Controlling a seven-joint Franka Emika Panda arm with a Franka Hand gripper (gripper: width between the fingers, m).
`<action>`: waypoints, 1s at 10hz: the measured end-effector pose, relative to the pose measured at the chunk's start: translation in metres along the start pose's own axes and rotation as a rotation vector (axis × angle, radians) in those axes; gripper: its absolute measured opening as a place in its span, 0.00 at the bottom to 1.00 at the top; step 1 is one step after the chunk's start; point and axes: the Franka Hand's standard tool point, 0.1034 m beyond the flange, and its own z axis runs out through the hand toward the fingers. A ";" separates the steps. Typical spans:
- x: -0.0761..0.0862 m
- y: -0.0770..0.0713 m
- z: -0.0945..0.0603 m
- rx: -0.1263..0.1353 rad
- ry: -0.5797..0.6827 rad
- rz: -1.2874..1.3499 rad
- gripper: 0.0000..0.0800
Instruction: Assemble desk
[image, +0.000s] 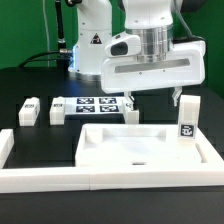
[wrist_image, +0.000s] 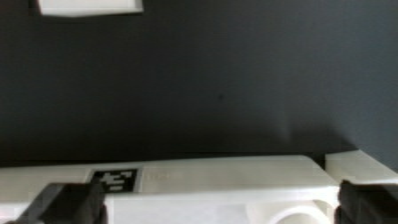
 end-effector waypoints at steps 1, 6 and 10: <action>-0.001 0.000 0.001 0.001 -0.009 0.001 0.81; -0.050 0.036 0.015 -0.001 -0.530 0.023 0.81; -0.053 0.038 0.021 0.019 -0.757 0.045 0.81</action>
Offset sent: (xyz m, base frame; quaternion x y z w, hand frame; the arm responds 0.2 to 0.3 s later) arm -0.0311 -0.0297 -0.0249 -0.0195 -0.2417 -0.0194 0.9700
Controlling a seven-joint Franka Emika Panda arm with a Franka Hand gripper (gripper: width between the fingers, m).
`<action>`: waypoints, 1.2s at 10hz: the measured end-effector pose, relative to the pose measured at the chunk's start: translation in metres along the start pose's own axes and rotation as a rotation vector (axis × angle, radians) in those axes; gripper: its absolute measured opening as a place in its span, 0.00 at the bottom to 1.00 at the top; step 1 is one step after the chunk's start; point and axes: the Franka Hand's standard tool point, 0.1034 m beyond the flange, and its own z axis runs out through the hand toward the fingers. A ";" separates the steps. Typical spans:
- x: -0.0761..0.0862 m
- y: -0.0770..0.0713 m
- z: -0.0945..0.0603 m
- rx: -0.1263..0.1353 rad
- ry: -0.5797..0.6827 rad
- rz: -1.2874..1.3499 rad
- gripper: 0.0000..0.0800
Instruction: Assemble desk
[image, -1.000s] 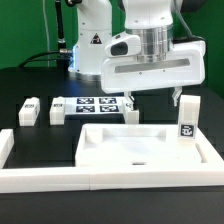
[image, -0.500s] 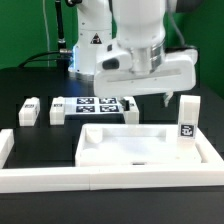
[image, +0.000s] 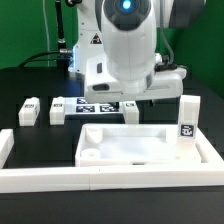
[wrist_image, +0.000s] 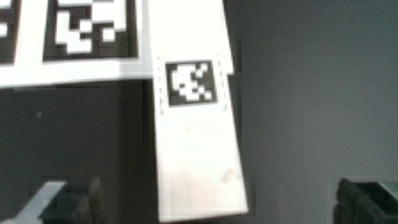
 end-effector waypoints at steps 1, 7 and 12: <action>0.005 0.003 0.008 -0.001 -0.041 0.004 0.81; 0.006 0.004 0.029 -0.029 -0.180 -0.006 0.81; 0.006 0.011 0.033 -0.032 -0.184 -0.006 0.53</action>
Offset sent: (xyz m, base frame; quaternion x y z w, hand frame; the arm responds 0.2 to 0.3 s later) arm 0.0000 0.0000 0.0000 0.0000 0.0000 0.0000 1.0000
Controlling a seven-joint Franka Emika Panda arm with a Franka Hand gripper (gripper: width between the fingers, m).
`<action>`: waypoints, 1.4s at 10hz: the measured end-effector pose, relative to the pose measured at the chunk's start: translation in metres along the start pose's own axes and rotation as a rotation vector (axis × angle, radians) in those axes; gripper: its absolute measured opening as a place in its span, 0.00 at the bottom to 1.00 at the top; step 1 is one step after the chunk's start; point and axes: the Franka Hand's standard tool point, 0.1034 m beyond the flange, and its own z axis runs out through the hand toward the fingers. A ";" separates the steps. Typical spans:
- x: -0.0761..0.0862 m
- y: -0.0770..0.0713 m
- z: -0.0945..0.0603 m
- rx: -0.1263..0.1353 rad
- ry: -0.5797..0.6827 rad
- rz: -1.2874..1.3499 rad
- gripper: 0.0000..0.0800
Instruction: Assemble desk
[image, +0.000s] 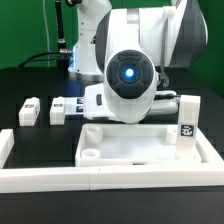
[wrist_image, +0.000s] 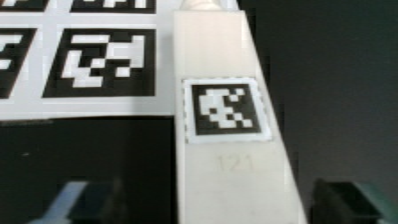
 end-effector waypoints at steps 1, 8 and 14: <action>0.000 0.000 0.000 0.000 0.000 0.000 0.53; 0.000 0.000 0.000 0.001 0.000 0.000 0.36; -0.043 0.007 -0.074 0.004 0.103 -0.047 0.36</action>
Offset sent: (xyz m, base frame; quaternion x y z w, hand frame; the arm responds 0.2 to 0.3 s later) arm 0.0000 0.0000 0.0000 0.0000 0.0000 0.0000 1.0000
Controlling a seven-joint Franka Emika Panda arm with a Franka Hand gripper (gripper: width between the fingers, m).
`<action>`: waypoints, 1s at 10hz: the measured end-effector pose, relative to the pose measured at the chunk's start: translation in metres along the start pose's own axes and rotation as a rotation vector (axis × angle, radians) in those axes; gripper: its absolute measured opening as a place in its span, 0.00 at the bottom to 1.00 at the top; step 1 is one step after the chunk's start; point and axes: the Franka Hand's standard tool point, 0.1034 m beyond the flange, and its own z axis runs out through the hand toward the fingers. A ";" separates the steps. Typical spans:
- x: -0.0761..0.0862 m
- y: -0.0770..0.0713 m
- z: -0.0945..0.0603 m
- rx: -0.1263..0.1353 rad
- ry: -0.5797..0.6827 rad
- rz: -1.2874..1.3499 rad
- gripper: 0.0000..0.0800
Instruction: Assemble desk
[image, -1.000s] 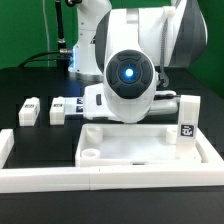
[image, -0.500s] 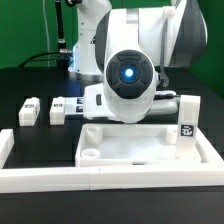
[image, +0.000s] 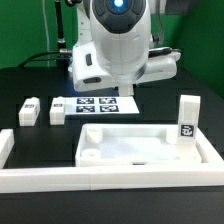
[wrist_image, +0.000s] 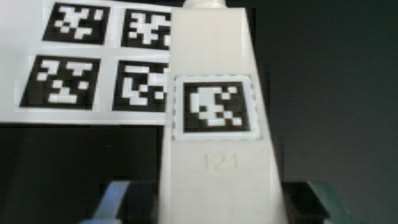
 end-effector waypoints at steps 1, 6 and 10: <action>0.006 0.001 -0.004 -0.006 0.076 -0.002 0.36; -0.001 0.017 -0.065 -0.021 0.397 -0.100 0.36; -0.003 0.021 -0.097 -0.034 0.624 -0.082 0.36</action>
Offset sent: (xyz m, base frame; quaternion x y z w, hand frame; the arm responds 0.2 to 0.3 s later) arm 0.0078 -0.0152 -0.0081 -0.0110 0.1554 -0.0400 0.9870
